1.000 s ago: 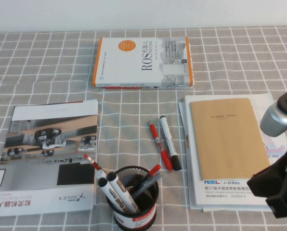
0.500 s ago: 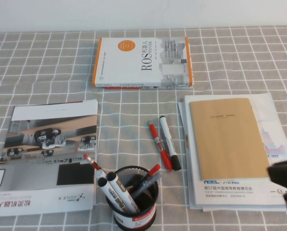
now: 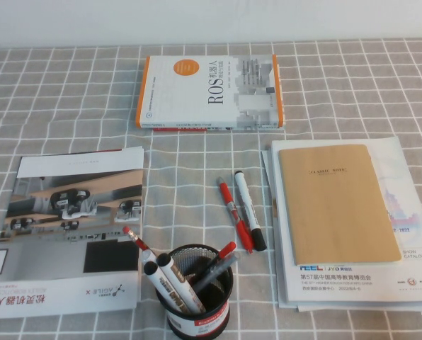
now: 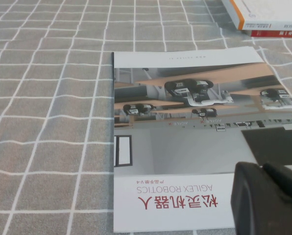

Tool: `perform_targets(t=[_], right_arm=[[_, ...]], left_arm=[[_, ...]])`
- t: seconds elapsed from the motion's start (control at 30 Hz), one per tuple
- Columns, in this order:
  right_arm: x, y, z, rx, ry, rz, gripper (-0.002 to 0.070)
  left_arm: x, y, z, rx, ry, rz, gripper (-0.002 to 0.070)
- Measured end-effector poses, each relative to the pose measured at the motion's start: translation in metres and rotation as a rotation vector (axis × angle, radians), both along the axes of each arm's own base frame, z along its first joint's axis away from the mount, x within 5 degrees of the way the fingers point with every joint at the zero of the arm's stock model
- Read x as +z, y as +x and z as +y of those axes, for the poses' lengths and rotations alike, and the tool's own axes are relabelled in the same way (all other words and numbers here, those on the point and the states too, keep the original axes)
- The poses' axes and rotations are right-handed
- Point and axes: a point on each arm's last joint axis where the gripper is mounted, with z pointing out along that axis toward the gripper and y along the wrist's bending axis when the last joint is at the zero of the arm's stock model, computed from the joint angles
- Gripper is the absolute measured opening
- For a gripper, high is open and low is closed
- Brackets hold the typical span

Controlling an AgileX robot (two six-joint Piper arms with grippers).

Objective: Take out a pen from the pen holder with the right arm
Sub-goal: 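Take a marker out of the pen holder and lay it on the table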

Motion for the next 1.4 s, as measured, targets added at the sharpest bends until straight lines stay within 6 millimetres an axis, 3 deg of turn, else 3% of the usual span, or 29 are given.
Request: perform_targets(t=[0.27,0.43,0.8,1.4], right_arm=[[-0.024,-0.02,-0.005,-0.017,-0.039,-0.142,-0.0012],[-0.037,-0.021,-0.006,-0.026,-0.057,-0.159,-0.0013],[-0.048,-0.023,-0.006,-0.009,-0.097,-0.059,-0.0013],[-0.048,-0.023,-0.006,-0.007,-0.1,-0.05,-0.0013]], left_arm=[[0.0,0.0,0.0,0.0,0.0,0.0,-0.0004],[0.0,0.0,0.0,0.0,0.0,0.0,-0.0004],[0.0,0.0,0.0,0.0,0.0,0.0,-0.0004],[0.0,0.0,0.0,0.0,0.0,0.0,-0.0004]])
